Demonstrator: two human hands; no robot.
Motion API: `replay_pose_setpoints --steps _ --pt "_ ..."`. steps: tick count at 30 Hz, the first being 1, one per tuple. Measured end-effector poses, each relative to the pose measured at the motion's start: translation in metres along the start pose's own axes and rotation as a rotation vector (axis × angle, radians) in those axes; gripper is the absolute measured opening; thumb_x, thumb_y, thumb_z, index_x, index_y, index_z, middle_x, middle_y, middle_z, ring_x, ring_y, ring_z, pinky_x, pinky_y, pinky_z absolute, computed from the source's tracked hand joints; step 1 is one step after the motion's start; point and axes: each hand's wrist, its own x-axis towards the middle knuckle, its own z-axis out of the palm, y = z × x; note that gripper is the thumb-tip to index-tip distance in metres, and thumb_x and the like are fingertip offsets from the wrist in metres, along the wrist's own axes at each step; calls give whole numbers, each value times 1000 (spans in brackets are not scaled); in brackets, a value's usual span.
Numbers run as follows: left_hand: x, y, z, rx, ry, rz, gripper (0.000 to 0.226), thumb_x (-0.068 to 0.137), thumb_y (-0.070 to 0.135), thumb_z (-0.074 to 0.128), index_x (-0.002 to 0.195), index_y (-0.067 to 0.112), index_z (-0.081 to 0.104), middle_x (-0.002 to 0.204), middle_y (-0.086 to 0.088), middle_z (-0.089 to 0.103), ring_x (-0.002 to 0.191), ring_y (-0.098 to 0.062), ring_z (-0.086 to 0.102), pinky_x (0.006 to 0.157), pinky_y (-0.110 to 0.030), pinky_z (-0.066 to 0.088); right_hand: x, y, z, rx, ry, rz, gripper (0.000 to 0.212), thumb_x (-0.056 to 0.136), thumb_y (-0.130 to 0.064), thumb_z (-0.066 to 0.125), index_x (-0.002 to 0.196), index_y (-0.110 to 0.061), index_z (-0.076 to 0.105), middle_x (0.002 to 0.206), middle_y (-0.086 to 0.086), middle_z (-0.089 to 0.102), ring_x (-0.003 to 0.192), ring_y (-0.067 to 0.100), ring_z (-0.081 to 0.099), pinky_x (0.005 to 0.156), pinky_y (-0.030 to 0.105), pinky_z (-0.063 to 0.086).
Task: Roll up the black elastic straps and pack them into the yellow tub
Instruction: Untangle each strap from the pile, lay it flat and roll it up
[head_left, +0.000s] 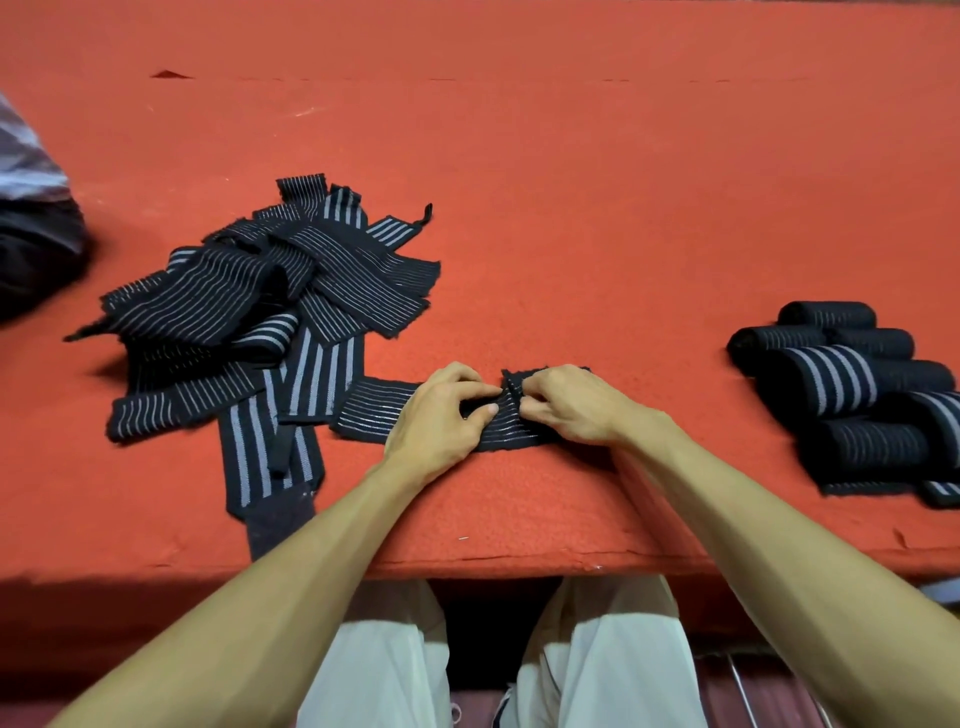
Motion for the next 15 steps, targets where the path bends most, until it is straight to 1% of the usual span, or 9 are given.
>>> replay_pose_setpoints --steps 2,4,6,9,10,11,13,14,15 --pt "0 1 0 18 -4 -4 24 91 29 63 113 26 71 106 16 56 106 -7 52 97 -32 43 -3 9 2 166 36 2 29 93 -16 47 65 -14 41 62 1 47 58 15 42 60 36 36" --pt "1 1 0 23 -6 -7 25 91 29 62 114 27 71 106 18 54 107 -7 52 98 -33 43 -7 17 6 395 120 42 34 95 -15 50 62 -19 42 59 -9 41 52 5 37 56 27 30" --pt "1 2 1 29 -8 -3 25 91 29 62 114 28 70 104 20 52 106 -7 51 98 -34 43 -11 19 11 533 202 76 37 95 -16 53 60 -20 43 57 -11 39 52 2 36 55 25 28" --pt "0 2 0 34 -4 10 25 90 28 62 114 30 69 103 20 51 105 -7 52 97 -34 44 -12 18 14 642 229 97 38 96 -15 54 59 -20 47 56 -12 41 51 0 35 53 24 27" --pt "0 2 1 37 -3 11 25 90 28 62 114 30 68 103 20 51 105 -7 52 97 -34 44 -12 19 13 738 265 120 36 96 -13 53 61 -20 49 56 -12 42 49 0 36 51 22 27" --pt "0 3 1 40 -4 13 24 91 27 62 114 29 69 103 20 51 105 -7 52 97 -34 44 -14 22 12 891 334 167 35 96 -10 52 63 -19 51 55 -10 44 48 -1 38 49 20 29" --pt "1 3 2 46 -1 13 23 91 27 61 113 28 69 104 20 51 105 -7 51 97 -33 43 -18 27 9 1264 472 265 33 97 -6 48 65 -14 50 49 -8 44 43 1 41 45 16 34" --pt "1 2 1 48 -1 11 23 91 27 61 113 28 68 104 19 51 105 -7 51 97 -33 43 -20 29 8 1376 500 285 34 97 -4 47 65 -13 47 47 -9 43 41 1 41 44 15 35" --pt "1 2 1 48 -3 10 23 91 27 61 113 28 68 104 19 51 105 -7 51 97 -33 43 -21 29 9 1400 501 299 35 97 -2 45 64 -13 44 46 -11 42 40 -1 40 43 13 35"
